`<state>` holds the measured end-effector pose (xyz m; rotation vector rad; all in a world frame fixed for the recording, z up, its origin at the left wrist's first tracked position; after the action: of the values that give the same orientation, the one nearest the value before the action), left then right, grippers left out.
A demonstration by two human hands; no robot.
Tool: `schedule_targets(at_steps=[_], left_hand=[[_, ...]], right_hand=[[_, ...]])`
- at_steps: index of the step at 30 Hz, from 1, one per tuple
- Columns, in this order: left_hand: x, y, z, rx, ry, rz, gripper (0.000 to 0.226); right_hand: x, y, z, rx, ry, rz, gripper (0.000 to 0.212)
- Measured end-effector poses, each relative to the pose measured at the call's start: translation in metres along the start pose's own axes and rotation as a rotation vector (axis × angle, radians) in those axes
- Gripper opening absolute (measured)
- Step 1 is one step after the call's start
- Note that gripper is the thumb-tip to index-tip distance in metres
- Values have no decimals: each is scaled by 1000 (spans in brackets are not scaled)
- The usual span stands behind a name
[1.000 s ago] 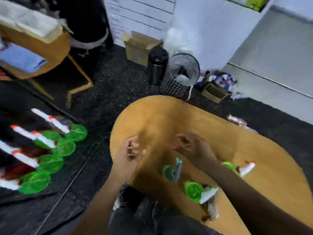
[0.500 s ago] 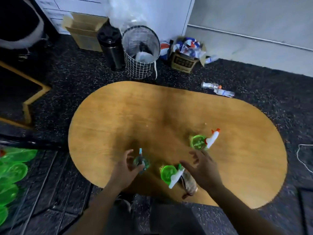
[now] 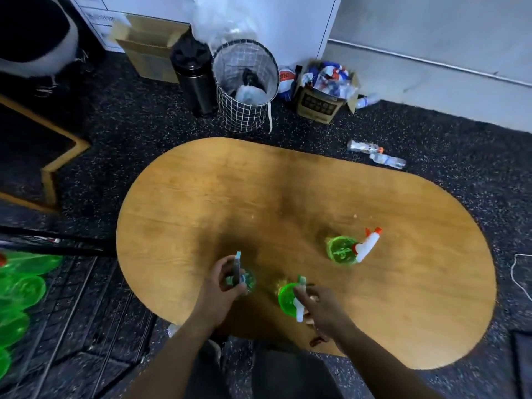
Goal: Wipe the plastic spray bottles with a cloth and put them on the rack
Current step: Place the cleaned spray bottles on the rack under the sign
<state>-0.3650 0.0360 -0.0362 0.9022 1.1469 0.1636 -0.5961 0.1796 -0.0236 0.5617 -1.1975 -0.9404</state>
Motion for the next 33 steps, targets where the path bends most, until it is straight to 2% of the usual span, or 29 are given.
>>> schedule_targets(at_steps=[4,9,11,16,18,22,24,26,30,33], left_hand=[[-13,4,8,-20,113,-35,64],[-30,14,34,-42,195,-102,61],[-35,20,46,-60,232,-126,61],[-49,43,93,-103,322,-235,58],[-50,57,117,-141,364,-277,57],[-40,92,172,-266,447,-346,51],[-27,112,202,-340,491,-359,51],[-13,132,227,-410,536,-355,50],[31,179,280,-578,605,-344,51],[64,210,311,-688,696,-329,52]], right_hand=[[18,3,-5,-1,-12,-25,48],[61,10,-16,40,-78,34,57],[80,11,-23,54,-18,76,51],[142,16,-53,93,163,238,52],[174,26,-74,121,204,298,46],[225,42,-135,229,228,398,8],[244,54,-172,314,227,398,8],[261,69,-204,385,275,418,22],[285,96,-281,502,437,546,11],[289,111,-340,559,503,619,13]])
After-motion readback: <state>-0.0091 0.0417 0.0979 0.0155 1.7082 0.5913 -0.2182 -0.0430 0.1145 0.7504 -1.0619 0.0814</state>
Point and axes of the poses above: each hand's wrist, its own y-axis away from the middle knuckle, its own z-axis out of the back of the hand, x = y × z, the point moved 2 cm from there along -y, towards the middle knuckle, and after that the axes turned 1 degree about z, right-handed, at the moved point
